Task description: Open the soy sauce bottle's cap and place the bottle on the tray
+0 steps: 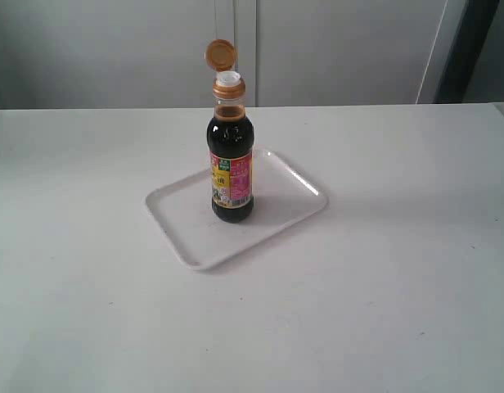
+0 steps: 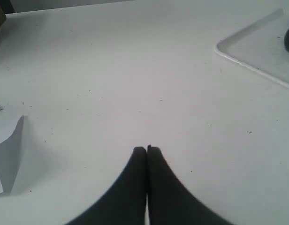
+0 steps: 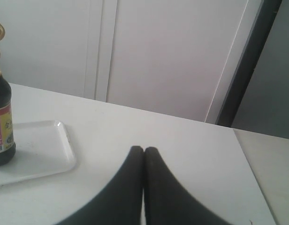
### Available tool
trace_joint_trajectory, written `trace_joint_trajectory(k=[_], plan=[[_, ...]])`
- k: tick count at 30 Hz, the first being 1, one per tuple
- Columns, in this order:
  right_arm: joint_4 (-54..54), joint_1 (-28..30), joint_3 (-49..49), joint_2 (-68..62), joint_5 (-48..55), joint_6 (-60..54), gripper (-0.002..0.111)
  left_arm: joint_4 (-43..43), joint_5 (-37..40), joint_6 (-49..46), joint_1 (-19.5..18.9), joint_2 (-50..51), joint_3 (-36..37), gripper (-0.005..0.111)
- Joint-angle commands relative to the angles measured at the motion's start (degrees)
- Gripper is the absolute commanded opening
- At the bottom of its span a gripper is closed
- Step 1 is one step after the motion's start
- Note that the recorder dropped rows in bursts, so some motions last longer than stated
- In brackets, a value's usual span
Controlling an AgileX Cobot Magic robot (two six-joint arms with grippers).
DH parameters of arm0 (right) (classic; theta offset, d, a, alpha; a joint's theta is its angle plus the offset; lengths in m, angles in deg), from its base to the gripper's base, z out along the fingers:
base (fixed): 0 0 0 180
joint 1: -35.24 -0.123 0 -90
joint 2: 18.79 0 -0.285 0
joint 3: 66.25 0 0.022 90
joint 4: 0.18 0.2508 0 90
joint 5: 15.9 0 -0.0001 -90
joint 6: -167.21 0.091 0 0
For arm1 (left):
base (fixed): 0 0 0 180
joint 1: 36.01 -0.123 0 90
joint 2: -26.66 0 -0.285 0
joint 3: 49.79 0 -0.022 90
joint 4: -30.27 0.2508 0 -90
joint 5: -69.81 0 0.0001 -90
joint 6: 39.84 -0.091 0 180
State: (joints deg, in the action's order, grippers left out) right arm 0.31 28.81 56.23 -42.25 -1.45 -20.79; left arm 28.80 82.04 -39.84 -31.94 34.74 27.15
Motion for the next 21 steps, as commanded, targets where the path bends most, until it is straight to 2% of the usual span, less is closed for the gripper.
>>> trace_joint_trajectory(k=[1,12,21], plan=[[0.0,0.2,-0.2,0.2,-0.4,-0.4,0.000,0.1,-0.2,0.0,-0.1,-0.3,0.3,0.000],[0.0,0.2,-0.2,0.2,-0.4,-0.2,0.000,0.1,-0.2,0.0,-0.1,-0.3,0.3,0.000],[-1.0,0.2,-3.2,0.2,-0.8,7.2,0.000,0.1,-0.2,0.0,-0.1,-0.3,0.3,0.000]])
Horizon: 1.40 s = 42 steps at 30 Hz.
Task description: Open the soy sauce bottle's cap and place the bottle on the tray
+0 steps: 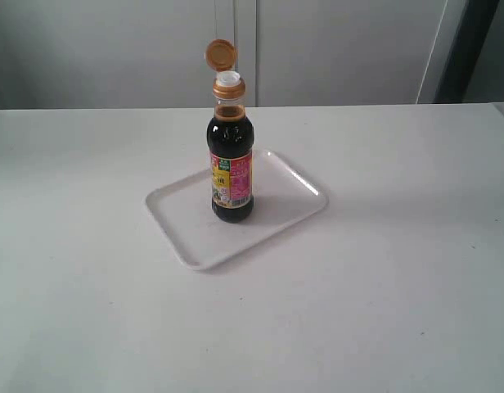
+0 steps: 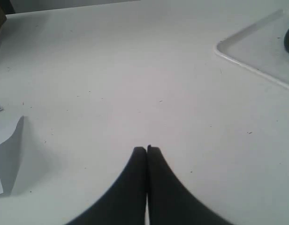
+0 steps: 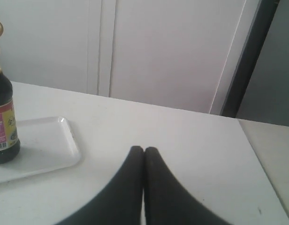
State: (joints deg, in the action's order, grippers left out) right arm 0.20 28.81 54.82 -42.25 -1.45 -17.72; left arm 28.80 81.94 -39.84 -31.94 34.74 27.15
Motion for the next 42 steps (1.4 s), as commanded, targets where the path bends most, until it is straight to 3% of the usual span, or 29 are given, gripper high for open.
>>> trace_joint_trajectory(k=[1,19,36,42], plan=[[-1.7,0.2,-2.4,0.2,-0.9,5.8,0.000,0.1,-0.1,0.0,-0.1,-0.3,0.3,0.000],[-2.5,0.2,-13.4,15.7,1.0,6.2,0.000,0.1,-0.1,0.0,-0.1,-0.3,0.3,0.000],[-2.5,0.2,-18.3,15.7,-1.3,4.9,0.000,0.1,-0.1,0.0,-0.1,-0.3,0.3,0.000],[-2.5,0.2,-18.3,15.7,3.5,3.6,0.000,0.1,-0.1,0.0,-0.1,-0.3,0.3,0.000]])
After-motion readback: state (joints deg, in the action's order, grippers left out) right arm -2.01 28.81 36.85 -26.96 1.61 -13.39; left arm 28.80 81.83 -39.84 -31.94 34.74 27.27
